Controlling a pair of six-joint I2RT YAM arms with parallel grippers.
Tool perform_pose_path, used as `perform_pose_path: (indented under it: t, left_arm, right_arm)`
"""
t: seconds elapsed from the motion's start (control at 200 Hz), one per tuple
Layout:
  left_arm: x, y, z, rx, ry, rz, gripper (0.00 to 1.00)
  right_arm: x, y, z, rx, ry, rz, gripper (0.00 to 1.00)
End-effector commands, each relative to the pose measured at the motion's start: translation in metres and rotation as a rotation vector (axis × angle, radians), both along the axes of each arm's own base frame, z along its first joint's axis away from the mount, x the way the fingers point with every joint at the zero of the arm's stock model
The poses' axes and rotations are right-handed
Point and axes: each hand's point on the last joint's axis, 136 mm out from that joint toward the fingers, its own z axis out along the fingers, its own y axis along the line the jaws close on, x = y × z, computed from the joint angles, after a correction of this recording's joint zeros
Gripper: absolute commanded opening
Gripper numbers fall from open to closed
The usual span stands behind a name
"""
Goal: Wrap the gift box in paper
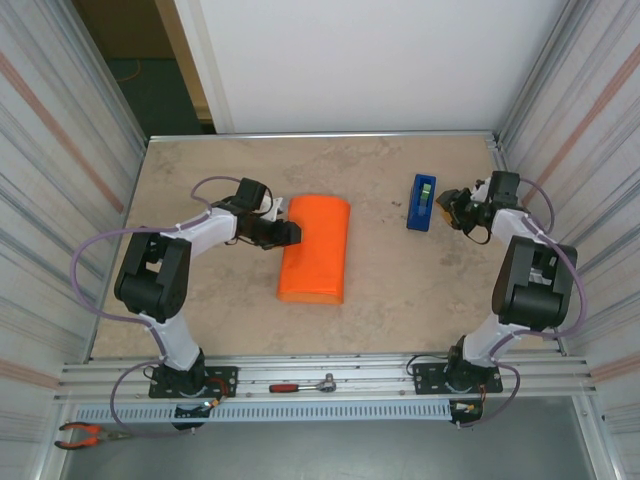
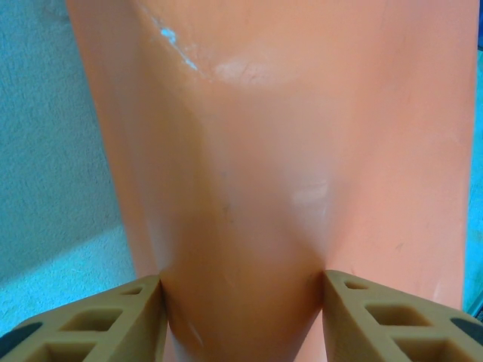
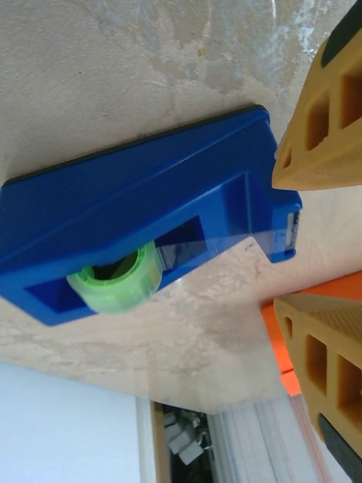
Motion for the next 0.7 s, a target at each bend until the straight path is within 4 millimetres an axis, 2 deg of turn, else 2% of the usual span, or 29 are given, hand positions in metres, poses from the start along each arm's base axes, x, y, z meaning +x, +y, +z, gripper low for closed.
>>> perform_pose_path:
  t: [0.0,0.255,0.456,0.691]
  left_arm:
    - [-0.038,0.022,-0.061,0.187,0.168,-0.012,0.52]
    - [-0.039,0.023,-0.061,0.193,0.171,-0.015,0.51]
    - [-0.04,0.023,-0.063,0.196,0.176,-0.016,0.51]
    - [-0.043,0.021,-0.065,0.199,0.182,-0.025,0.51]
  right_arm:
    - [0.01,0.011,0.0,0.004,-0.031,0.067,0.38]
    - [0.016,0.028,-0.017,0.005,-0.005,0.113,0.33]
    - [0.018,0.029,-0.022,0.003,0.001,0.117,0.3]
    - [0.024,0.026,-0.02,-0.007,-0.017,0.114,0.31]
